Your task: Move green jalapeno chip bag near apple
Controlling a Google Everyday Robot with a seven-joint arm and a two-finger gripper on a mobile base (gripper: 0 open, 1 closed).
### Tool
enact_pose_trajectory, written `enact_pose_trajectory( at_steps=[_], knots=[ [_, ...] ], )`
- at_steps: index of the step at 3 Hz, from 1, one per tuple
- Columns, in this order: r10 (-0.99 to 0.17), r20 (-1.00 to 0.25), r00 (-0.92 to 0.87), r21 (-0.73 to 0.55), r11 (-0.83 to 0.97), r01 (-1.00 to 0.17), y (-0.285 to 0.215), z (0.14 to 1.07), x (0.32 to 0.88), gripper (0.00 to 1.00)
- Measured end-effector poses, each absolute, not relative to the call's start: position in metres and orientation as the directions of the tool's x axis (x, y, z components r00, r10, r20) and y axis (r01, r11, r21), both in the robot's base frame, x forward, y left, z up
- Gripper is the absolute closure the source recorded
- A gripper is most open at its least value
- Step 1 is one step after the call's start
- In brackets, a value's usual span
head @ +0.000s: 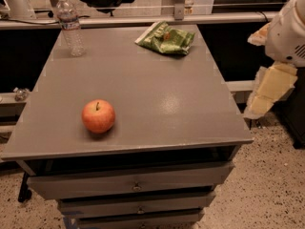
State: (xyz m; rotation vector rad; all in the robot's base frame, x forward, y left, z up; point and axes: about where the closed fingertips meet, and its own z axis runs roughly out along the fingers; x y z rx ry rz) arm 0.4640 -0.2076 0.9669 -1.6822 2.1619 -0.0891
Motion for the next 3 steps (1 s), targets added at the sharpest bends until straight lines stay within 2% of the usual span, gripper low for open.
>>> enact_pose_trajectory(
  at_steps=[3],
  knots=[
    [-0.779, -0.59, -0.214, -0.307, 0.461, -0.833, -0.191, 0.94, 0.636, 0.0]
  ],
)
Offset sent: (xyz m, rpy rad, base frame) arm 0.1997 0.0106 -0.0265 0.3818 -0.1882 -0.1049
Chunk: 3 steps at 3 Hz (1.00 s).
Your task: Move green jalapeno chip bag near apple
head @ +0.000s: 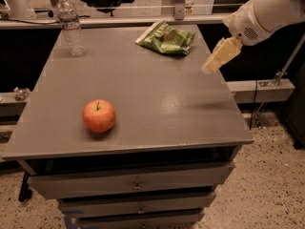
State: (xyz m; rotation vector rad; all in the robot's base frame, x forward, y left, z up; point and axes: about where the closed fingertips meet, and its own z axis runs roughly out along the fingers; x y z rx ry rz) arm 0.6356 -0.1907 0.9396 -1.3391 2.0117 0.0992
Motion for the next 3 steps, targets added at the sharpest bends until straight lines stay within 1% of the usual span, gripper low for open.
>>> enact_pose_trajectory(
  at_steps=[1, 3],
  knots=[
    [-0.71, -0.669, -0.22, -0.289, 0.52, -0.804, -0.174, 0.9344, 0.6786, 0.0],
    [-0.702, -0.68, -0.21, -0.283, 0.516, -0.808, -0.1697, 0.9314, 0.6797, 0.0]
  ],
)
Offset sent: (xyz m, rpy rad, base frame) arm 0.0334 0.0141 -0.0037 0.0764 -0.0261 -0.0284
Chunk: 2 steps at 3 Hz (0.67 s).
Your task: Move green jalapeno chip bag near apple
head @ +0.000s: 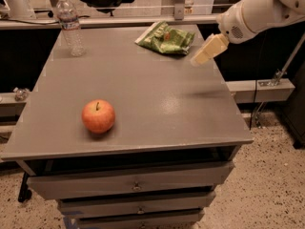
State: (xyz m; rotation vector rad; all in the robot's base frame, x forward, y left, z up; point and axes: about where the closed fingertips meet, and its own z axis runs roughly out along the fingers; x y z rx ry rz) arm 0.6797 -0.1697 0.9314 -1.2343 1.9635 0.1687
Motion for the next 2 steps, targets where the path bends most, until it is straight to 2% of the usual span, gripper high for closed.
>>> enact_pose_trajectory(
  at_steps=[2],
  knots=[
    [-0.599, -0.788, -0.14, -0.26, 0.53, -0.807, -0.122, 0.914, 0.719, 0.0]
  ],
)
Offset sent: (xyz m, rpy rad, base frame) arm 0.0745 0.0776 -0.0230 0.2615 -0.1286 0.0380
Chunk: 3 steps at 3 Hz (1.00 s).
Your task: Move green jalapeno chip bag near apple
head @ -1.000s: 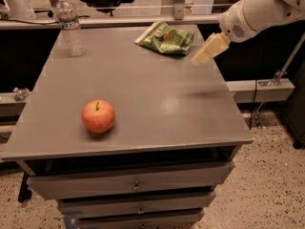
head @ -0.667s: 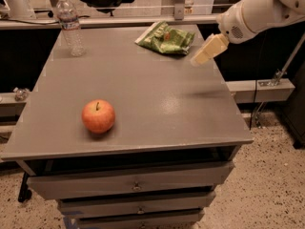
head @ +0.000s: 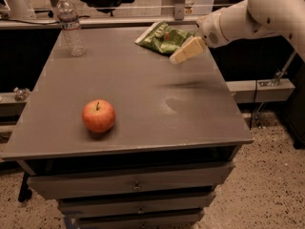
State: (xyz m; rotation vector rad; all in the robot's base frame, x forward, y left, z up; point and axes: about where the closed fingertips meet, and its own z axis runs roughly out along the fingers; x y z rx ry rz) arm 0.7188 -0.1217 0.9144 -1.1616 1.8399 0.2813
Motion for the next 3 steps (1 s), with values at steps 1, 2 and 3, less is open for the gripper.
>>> enact_pose_trajectory(
  at_steps=[1, 2, 3],
  knots=[
    [-0.528, -0.841, -0.116, -0.239, 0.555, -0.797, -0.098, 0.906, 0.747, 0.0],
    [-0.472, -0.875, -0.104, -0.221, 0.582, -0.782, -0.079, 0.898, 0.774, 0.0],
    [-0.45, -0.887, -0.102, -0.226, 0.616, -0.754, -0.071, 0.886, 0.8, 0.0]
  ],
)
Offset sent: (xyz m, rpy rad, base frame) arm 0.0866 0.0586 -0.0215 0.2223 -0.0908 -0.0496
